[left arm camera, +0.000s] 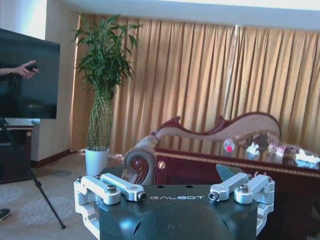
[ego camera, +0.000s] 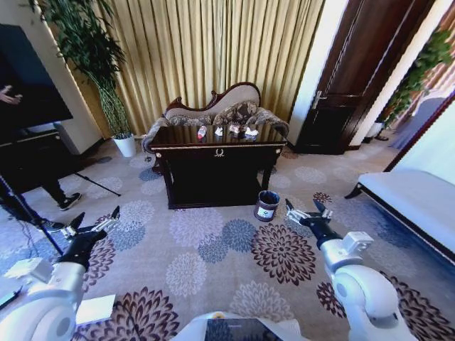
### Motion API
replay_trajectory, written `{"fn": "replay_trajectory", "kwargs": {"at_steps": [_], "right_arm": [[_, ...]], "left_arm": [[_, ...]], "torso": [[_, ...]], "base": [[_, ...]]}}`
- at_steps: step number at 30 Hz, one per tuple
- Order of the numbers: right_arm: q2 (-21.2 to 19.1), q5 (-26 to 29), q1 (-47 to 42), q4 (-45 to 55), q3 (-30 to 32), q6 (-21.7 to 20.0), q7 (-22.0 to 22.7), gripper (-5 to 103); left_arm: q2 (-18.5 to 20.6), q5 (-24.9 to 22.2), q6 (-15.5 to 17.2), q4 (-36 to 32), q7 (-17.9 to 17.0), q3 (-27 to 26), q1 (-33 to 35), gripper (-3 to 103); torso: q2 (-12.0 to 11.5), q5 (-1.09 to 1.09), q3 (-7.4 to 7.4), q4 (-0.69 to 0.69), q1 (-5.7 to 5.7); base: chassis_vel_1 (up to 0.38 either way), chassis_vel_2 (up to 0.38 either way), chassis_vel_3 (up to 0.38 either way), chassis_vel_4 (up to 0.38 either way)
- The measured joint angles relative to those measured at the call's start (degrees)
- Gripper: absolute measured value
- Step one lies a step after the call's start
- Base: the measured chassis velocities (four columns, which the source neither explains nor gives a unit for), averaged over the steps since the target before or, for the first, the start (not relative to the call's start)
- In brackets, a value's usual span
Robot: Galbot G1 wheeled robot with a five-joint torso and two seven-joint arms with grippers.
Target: Move to the front of the table and place the trash on the table into the trash bin.
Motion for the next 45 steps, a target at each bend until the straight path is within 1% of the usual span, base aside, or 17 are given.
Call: {"fn": "replay_trajectory", "kwargs": {"at_steps": [2,6,7,8,9,10,11,13,17,22,24,26,32,45], "right_arm": [[0.37,0.34,0.08,-0.15,-0.04,2.41,-1.09,100],[0.47,-1.11,0.13,-0.20,0.04,3.30,-2.47,100],[0.47,-1.94,0.02,-0.30,0.17,3.74,-3.18,100],[0.73,-4.53,-0.06,-1.27,1.00,6.87,-6.23,100],[0.81,-4.86,-0.05,-1.57,1.14,7.93,-7.12,100],[0.92,-4.99,-0.10,-1.67,1.14,8.71,-7.68,100],[0.92,-4.99,-0.10,-1.67,1.14,8.71,-7.68,100],[1.19,-5.03,-0.30,-1.67,0.99,9.21,-8.01,100],[1.31,-5.15,-0.33,-1.65,0.81,8.64,-8.01,100],[1.05,-5.42,-0.40,-1.66,0.80,6.81,-7.78,100],[0.77,-5.41,-0.38,-1.92,0.76,5.75,-7.53,100],[0.74,-5.21,-0.33,-2.11,0.67,5.37,-7.43,100],[0.82,-4.47,-0.08,-2.90,0.33,4.25,-7.39,100],[0.88,-4.47,0.16,-3.45,-0.01,4.21,-7.43,100]], "left_arm": [[-0.09,0.42,-0.05,0.00,0.10,0.05,0.10,100],[0.06,1.94,0.04,0.02,0.95,0.04,0.25,100],[0.13,2.31,-0.44,0.12,1.24,0.01,0.27,100],[0.44,3.47,-2.31,0.66,1.83,-0.20,0.28,100],[0.51,4.00,-2.75,0.91,1.88,-0.22,0.28,100],[0.55,4.69,-3.54,1.28,2.07,-0.22,0.27,100],[0.55,4.69,-3.54,1.28,2.07,-0.22,0.27,100],[0.55,5.84,-4.71,1.90,2.61,-0.22,0.30,100],[0.55,6.23,-4.75,1.97,2.89,-0.38,0.44,100],[0.85,8.64,-2.58,1.13,3.60,-1.51,0.42,100],[1.03,8.79,-1.20,0.42,3.66,-1.92,0.25,100],[1.04,8.75,-0.80,0.19,3.66,-2.00,0.16,100],[0.78,8.85,-0.66,0.07,3.66,-2.06,0.19,100],[0.59,8.86,-0.85,0.02,3.74,-2.03,0.17,100]], "torso": [[0.00,0.00,0.00,0.00,0.00],[0.00,0.00,0.00,0.01,0.00],[0.00,0.00,0.00,0.01,0.00],[0.00,0.00,0.00,0.00,0.00],[0.00,0.00,0.00,0.01,0.00],[0.00,0.00,0.01,0.01,0.00],[0.00,0.00,0.01,0.01,0.00],[0.00,0.00,0.00,0.00,0.00],[0.00,0.00,0.00,0.01,0.00],[0.00,0.00,0.00,0.01,0.00],[0.00,0.00,0.00,0.01,0.00],[0.00,0.00,0.00,0.00,0.00],[0.00,0.00,0.00,0.01,0.00],[0.01,0.00,0.00,0.01,-0.01]], "base": [[0.000,0.000,0.000,0.000],[0.000,0.000,0.000,0.000],[0.000,0.000,0.000,0.000],[0.000,0.000,0.000,0.000],[0.000,0.000,0.000,0.000],[0.000,0.000,0.000,0.000],[0.000,0.000,0.000,0.000],[0.000,0.000,0.000,0.000],[0.000,0.000,0.000,0.000],[0.000,0.000,0.000,0.000],[0.000,0.000,0.000,0.000],[0.000,0.000,0.000,0.000],[0.000,0.000,0.000,0.000],[-0.021,0.018,0.015,-0.019]]}}
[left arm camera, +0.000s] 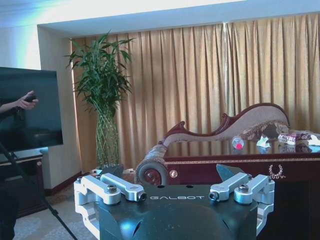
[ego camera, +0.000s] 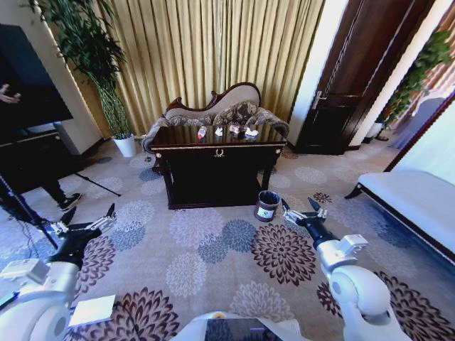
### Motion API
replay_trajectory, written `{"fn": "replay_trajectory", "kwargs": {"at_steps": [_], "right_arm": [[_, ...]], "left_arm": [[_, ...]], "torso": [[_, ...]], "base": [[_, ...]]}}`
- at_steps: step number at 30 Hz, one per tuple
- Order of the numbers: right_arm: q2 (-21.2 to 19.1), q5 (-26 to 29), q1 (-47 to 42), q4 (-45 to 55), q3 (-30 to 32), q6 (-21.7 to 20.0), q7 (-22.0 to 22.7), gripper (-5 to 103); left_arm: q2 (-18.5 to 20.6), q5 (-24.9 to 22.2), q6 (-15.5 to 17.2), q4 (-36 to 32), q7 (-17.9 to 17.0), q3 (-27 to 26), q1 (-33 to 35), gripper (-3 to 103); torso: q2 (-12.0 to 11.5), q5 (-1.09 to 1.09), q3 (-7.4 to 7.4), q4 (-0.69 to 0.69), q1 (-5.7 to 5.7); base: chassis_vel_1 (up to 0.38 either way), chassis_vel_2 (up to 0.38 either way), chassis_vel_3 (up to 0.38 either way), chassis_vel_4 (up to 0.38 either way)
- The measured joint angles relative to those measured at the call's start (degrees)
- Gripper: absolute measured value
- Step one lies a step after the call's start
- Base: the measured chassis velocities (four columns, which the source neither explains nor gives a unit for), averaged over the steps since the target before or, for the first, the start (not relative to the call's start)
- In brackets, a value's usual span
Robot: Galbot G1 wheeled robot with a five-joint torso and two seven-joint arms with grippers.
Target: Move to the front of the table and place the trash on the table into the trash bin.
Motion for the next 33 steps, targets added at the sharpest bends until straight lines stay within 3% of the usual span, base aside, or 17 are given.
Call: {"fn": "replay_trajectory", "kwargs": {"at_steps": [7,33], "right_arm": [[0.11,0.00,-0.15,0.18,0.02,0.12,-0.02,100],[0.25,-0.30,-0.43,0.50,-0.54,0.26,-0.18,100]], "left_arm": [[0.26,0.00,-0.22,0.00,0.21,0.07,-0.08,100],[-0.21,0.02,-1.73,0.30,1.01,-0.44,0.62,100]], "torso": [[0.00,0.00,0.00,0.00,0.00],[0.00,0.00,0.00,0.00,0.01]], "base": [[-0.171,0.155,0.136,-0.145],[-0.268,0.275,0.278,-0.281]]}}
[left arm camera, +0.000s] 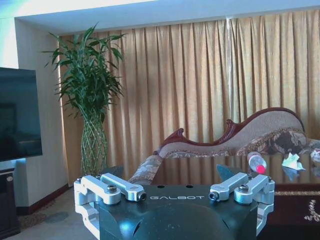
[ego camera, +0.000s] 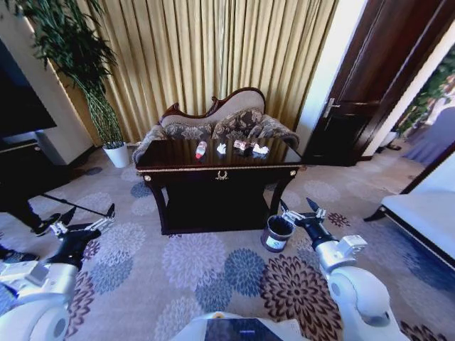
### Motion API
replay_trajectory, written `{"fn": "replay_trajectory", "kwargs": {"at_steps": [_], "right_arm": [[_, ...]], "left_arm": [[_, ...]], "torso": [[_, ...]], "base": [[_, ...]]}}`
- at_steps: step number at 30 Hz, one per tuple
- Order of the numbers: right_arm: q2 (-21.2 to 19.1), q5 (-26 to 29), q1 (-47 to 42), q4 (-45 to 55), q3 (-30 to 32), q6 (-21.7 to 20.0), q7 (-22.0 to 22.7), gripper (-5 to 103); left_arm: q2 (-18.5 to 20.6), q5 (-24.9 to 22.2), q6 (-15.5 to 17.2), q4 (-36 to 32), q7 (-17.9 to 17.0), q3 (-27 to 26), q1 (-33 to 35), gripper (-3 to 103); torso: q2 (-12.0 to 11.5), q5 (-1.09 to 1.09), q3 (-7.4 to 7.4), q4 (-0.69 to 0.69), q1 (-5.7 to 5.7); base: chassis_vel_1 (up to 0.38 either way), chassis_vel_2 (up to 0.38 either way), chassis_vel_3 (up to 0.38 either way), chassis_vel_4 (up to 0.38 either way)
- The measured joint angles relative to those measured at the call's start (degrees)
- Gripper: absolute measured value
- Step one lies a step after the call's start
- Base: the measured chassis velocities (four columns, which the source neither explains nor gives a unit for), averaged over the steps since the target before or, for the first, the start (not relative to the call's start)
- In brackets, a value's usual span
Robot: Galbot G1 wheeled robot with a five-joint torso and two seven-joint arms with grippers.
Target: Move to the front of the table and place the trash on the table into the trash bin.
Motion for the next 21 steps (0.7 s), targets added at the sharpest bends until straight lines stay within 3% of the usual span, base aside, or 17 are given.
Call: {"fn": "replay_trajectory", "kwargs": {"at_steps": [21], "right_arm": [[0.15,-0.57,-0.10,-0.18,-0.63,0.19,-0.07,100]], "left_arm": [[-0.18,-0.04,-0.19,0.31,0.12,0.21,0.03,100]], "torso": [[0.00,-0.02,0.01,0.00,0.01]], "base": [[-0.273,0.266,0.270,-0.280]]}}
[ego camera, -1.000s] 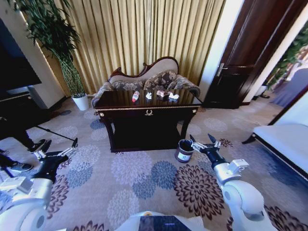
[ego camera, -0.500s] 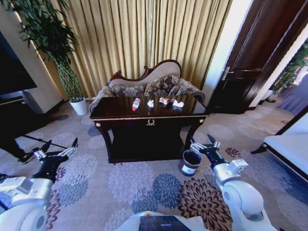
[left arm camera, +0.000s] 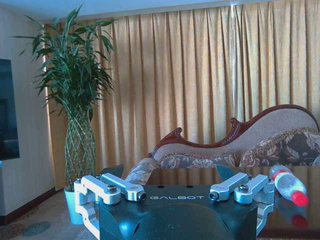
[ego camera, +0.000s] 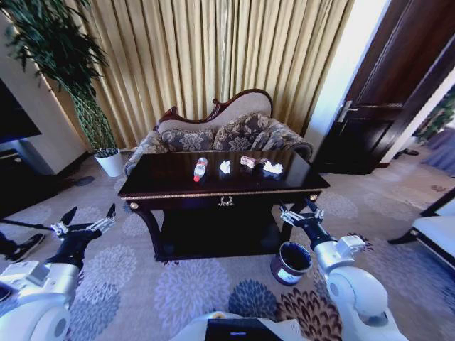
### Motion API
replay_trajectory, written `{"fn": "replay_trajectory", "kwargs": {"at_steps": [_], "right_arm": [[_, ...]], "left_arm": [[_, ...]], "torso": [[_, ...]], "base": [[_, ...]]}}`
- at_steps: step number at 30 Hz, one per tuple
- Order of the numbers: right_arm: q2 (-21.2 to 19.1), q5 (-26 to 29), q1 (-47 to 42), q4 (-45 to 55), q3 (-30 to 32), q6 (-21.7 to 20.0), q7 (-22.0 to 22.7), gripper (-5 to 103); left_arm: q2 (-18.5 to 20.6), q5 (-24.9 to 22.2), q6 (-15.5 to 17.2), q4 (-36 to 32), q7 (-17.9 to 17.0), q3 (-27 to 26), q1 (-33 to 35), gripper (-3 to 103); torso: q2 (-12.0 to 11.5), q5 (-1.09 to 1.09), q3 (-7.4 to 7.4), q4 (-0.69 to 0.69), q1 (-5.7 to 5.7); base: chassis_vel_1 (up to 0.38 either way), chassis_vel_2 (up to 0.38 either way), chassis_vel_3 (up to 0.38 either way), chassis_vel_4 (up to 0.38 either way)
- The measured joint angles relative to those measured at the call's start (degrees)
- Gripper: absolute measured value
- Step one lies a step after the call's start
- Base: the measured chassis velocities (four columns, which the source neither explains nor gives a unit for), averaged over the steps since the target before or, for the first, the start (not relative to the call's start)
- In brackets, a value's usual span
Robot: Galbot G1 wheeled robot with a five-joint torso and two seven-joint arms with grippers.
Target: Move to the front of the table and place the trash on the table into the trash bin.
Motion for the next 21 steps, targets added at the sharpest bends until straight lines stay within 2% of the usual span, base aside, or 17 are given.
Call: {"fn": "replay_trajectory", "kwargs": {"at_steps": [14,21], "right_arm": [[-0.22,-0.25,-0.02,-0.39,-0.78,1.15,0.92,100],[-1.75,2.66,0.58,-1.00,-1.16,-1.82,3.81,100]], "left_arm": [[-0.26,-0.31,-0.02,-0.28,0.06,-0.04,0.15,100],[-0.67,-0.42,-0.13,-0.46,0.04,-0.24,0.56,100]], "torso": [[-0.01,0.02,0.01,-0.01,0.02],[-0.02,0.01,0.01,0.00,0.02]], "base": [[-0.263,0.270,0.264,-0.267],[-0.062,0.092,0.065,-0.081]]}}
